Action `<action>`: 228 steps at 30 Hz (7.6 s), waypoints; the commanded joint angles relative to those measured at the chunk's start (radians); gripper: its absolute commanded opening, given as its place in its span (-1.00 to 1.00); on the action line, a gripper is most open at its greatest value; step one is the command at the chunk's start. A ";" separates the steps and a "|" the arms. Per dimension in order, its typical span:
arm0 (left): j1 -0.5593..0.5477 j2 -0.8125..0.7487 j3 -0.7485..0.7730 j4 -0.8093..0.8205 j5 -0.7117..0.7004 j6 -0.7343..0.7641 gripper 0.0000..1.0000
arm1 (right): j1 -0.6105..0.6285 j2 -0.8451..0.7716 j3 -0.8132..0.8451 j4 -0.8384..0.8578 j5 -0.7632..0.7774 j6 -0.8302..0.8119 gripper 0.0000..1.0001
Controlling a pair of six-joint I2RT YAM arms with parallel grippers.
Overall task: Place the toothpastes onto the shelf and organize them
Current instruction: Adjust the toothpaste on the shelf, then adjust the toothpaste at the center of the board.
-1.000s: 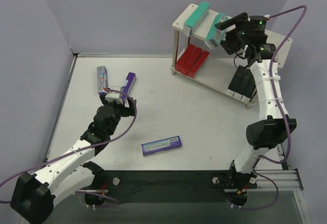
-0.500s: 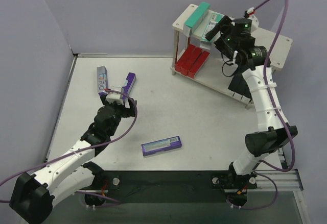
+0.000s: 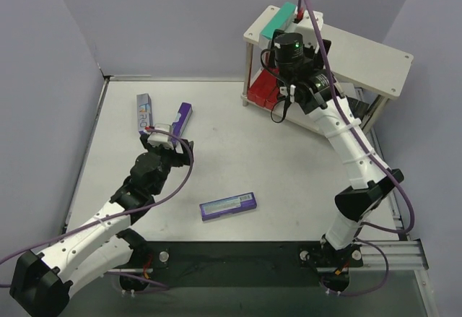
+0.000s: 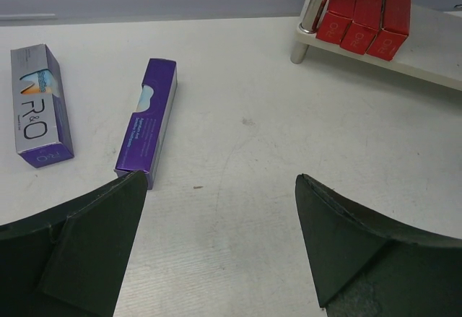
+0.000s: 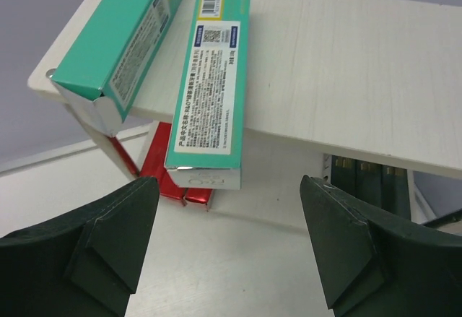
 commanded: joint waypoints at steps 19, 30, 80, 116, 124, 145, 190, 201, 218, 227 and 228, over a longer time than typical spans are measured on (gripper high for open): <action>-0.096 -0.053 0.046 0.000 -0.088 0.011 0.90 | 0.007 0.179 0.142 0.046 0.194 -0.044 0.32; -0.107 -0.056 0.046 -0.002 -0.089 0.012 0.90 | -0.024 0.131 0.072 0.050 0.131 0.077 -0.10; -0.108 -0.023 0.035 0.018 -0.115 0.038 0.90 | -0.269 -0.159 -0.697 0.796 -0.508 1.194 0.41; -0.104 0.011 0.040 0.023 -0.103 0.040 0.90 | -0.399 -0.048 -0.240 0.426 -0.705 0.640 0.20; -0.094 0.013 0.040 0.023 -0.102 0.040 0.90 | -0.406 0.036 -0.171 0.429 -0.736 0.655 0.18; -0.078 0.031 0.041 0.023 -0.102 0.043 0.90 | -0.416 0.156 -0.082 0.455 -0.798 0.682 -0.21; -0.067 0.039 0.041 0.031 -0.083 0.035 0.90 | -0.393 0.144 -0.094 0.464 -0.858 0.694 -0.05; -0.067 0.056 0.053 0.023 -0.030 0.045 0.90 | -0.407 -0.080 -0.238 0.466 -0.935 0.573 0.61; -0.067 0.020 0.106 -0.221 0.053 0.038 0.91 | -0.265 -0.560 -0.830 0.100 -1.217 -0.082 0.89; -0.065 -0.104 0.029 -0.227 -0.060 0.213 0.91 | 0.151 -0.478 -0.958 -0.115 -0.987 -0.410 1.00; -0.064 -0.118 0.023 -0.223 -0.081 0.245 0.91 | 0.182 -0.455 -0.952 -0.144 -0.957 -0.438 1.00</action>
